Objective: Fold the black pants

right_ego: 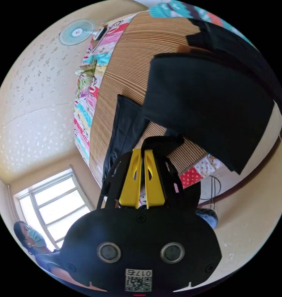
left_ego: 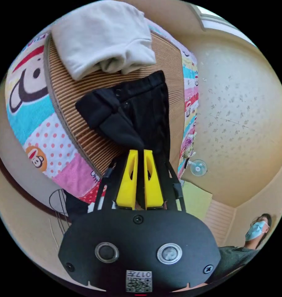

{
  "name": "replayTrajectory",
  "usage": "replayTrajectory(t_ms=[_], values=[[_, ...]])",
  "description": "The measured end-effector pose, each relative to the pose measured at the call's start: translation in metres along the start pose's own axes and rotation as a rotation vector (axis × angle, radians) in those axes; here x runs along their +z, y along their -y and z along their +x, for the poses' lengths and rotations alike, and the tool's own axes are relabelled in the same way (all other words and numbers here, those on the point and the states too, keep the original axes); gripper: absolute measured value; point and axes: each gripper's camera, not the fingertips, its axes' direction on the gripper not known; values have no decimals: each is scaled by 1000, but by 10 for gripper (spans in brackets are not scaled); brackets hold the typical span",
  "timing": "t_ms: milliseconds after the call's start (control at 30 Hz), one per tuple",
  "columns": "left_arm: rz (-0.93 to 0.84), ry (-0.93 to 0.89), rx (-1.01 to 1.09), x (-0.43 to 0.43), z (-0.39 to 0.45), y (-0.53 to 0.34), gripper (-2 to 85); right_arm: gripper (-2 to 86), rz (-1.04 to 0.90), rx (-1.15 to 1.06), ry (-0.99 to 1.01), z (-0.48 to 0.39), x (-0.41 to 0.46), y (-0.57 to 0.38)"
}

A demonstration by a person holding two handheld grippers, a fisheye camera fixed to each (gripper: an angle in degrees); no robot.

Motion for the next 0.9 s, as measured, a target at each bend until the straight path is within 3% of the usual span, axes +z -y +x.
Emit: replayTrajectory(t_ms=[200, 300, 367, 433, 500, 667, 767, 833, 900], values=[[-15, 81, 318, 49, 161, 96, 47, 34, -20, -110, -134, -98, 47, 143], [21, 153, 316, 99, 200, 132, 70, 65, 113, -102, -67, -133, 67, 185], [46, 245, 267, 128, 210, 136, 76, 76, 132, -97, -151, -153, 90, 194], [56, 316, 280, 158, 220, 130, 78, 68, 92, -169, -259, -176, 125, 196], [-42, 356, 378, 208, 229, 116, 80, 39, -39, -313, -306, -194, 183, 190], [-331, 561, 450, 296, 196, 83, 74, 11, -383, -456, -393, -162, 295, 165], [-341, 607, 487, 295, 178, 66, 56, 7, -607, -454, -623, -102, 348, 133], [-375, 665, 517, 290, 172, 57, 53, 7, -495, -487, -581, -85, 331, 111], [-428, 768, 586, 282, 166, 43, 53, 7, -520, -432, -502, -50, 318, 88]])
